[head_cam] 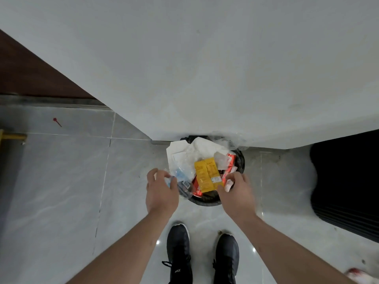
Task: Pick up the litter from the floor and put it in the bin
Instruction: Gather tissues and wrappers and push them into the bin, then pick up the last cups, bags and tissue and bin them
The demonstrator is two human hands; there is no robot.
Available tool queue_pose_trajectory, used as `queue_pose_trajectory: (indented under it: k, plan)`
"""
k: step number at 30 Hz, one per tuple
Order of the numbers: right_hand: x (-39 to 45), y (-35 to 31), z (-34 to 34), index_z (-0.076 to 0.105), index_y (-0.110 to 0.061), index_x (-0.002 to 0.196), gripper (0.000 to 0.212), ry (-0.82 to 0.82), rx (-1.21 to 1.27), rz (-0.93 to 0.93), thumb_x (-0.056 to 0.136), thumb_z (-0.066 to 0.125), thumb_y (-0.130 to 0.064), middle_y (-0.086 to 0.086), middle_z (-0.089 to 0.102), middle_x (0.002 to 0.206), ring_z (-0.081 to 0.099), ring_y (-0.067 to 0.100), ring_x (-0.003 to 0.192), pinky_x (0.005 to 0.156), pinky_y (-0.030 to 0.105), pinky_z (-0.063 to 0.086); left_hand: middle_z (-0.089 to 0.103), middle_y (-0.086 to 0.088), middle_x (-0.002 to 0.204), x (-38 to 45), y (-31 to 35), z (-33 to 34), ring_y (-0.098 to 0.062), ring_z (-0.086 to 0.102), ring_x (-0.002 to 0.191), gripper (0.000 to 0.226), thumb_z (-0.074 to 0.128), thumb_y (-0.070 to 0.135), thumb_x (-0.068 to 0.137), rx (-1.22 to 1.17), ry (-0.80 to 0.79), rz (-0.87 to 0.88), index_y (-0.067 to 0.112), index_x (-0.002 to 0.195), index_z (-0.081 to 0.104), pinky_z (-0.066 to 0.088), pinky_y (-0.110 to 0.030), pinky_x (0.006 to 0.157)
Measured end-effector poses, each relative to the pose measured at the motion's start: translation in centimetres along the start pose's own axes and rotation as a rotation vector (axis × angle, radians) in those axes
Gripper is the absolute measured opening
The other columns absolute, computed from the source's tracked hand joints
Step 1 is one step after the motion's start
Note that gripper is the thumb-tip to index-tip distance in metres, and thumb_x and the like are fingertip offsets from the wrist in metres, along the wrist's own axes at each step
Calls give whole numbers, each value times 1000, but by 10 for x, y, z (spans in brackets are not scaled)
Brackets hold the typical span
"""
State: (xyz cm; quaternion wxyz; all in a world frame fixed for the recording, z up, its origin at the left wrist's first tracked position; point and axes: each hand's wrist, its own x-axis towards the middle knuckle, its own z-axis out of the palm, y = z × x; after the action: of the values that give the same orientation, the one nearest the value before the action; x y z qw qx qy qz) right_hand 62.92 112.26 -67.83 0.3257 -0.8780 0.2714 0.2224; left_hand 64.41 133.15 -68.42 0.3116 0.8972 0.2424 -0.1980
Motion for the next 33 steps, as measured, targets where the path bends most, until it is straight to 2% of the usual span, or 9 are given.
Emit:
queue_pose_trajectory:
  k: [3,8,11,18,20,22,25,29,33]
  plan:
    - [-13,12,-5,54,-32,106,23,-19,-38,28,87,66,-31,-12,44,116,60,8,73,52,19,36,35,9,147,-3,10,2,-20,55,117,3,58,28,99,-21,-19,129,29,97,56,44,-30,82]
    - [-20,30,-13,52,-34,107,24,-48,-49,37,87,67,-30,-15,41,122,63,6,73,65,26,47,30,14,152,5,45,15,-11,57,89,7,62,23,98,-22,-97,209,28,99,58,42,-25,76]
    - [-19,33,-17,51,-35,105,24,-54,-62,35,87,66,-27,-16,39,121,63,6,70,67,27,51,27,14,155,14,51,24,-17,62,100,9,63,22,98,31,-131,217,26,105,62,49,-27,83]
    - [-23,32,-27,50,-36,115,31,-75,-53,25,89,65,-28,-14,40,127,60,1,73,74,28,53,11,15,162,7,42,24,-22,46,136,71,67,26,96,58,-166,252,30,155,28,44,-37,109]
    - [-27,31,-32,49,-32,128,43,-98,-58,28,89,65,-27,-13,39,135,59,2,82,78,26,50,10,15,163,0,38,18,-22,43,139,76,68,28,94,77,-185,270,30,156,25,46,-40,110]
    - [-34,30,-39,44,-29,141,57,-129,-81,18,88,65,-27,-11,36,145,58,11,108,87,27,48,8,14,164,-7,35,10,-23,42,139,80,70,29,92,106,-218,243,29,157,22,45,-42,110]
    - [-46,26,-52,30,-25,153,72,-200,-193,-23,90,63,-29,-4,21,161,34,21,142,108,34,40,6,10,164,-24,37,-7,-23,36,142,78,67,32,94,185,-247,209,28,157,21,44,-42,112]
    - [-76,14,-85,15,-24,159,80,-318,-334,-37,93,59,-33,0,2,168,9,26,153,119,38,28,-1,7,166,-75,50,-46,-22,23,148,70,57,33,99,353,-303,183,28,157,20,42,-38,112]
    - [-132,-1,-137,9,-24,160,81,-424,-487,-67,94,55,-37,3,-6,168,0,31,154,123,46,21,-14,-2,168,-155,61,-100,-27,0,155,70,46,39,103,604,-390,200,24,161,10,15,-42,126]
